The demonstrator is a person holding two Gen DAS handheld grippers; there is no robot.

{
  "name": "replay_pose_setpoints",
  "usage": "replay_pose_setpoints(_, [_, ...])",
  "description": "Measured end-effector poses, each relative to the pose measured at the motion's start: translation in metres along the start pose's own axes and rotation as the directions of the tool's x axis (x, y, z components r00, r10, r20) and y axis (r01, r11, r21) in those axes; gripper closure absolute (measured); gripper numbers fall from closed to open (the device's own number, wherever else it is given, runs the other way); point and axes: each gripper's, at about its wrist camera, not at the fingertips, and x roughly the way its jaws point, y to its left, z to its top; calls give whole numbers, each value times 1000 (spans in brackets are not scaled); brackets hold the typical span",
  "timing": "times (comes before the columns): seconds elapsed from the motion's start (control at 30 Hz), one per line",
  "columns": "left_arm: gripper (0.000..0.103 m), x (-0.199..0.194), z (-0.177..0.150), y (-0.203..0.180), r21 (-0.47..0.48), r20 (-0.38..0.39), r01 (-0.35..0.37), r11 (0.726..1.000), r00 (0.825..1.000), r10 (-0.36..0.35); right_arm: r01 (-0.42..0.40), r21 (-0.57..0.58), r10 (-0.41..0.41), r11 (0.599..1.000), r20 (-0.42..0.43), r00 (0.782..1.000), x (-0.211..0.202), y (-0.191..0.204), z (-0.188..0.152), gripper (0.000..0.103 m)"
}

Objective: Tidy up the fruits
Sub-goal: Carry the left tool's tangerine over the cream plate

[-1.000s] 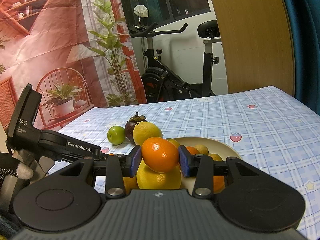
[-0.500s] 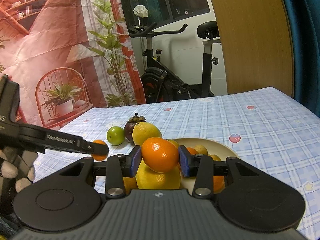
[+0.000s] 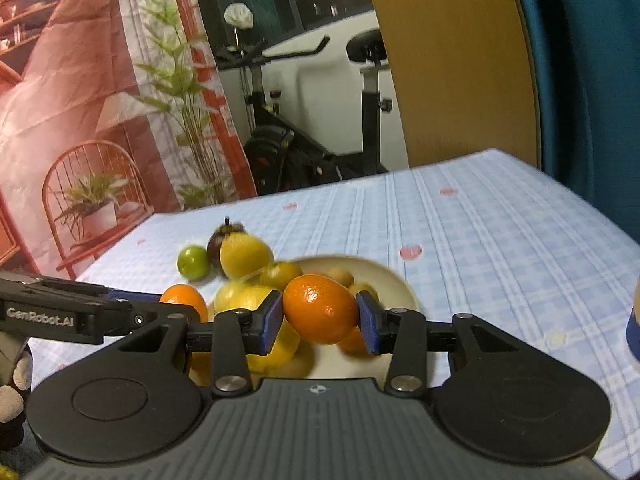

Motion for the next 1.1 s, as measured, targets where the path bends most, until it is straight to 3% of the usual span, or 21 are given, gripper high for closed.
replay_pose_setpoints(0.43, [63, 18, -14, -4, 31, -95, 21, 999, 995, -18, -10, 27, 11, 1000, -52, 999, 12, -4, -8, 60])
replay_pose_setpoints(1.1, [62, 21, -20, 8, 12, -124, -10, 1000, 992, 11, -1, 46, 5, 999, -92, 996, 19, -8, -12, 60])
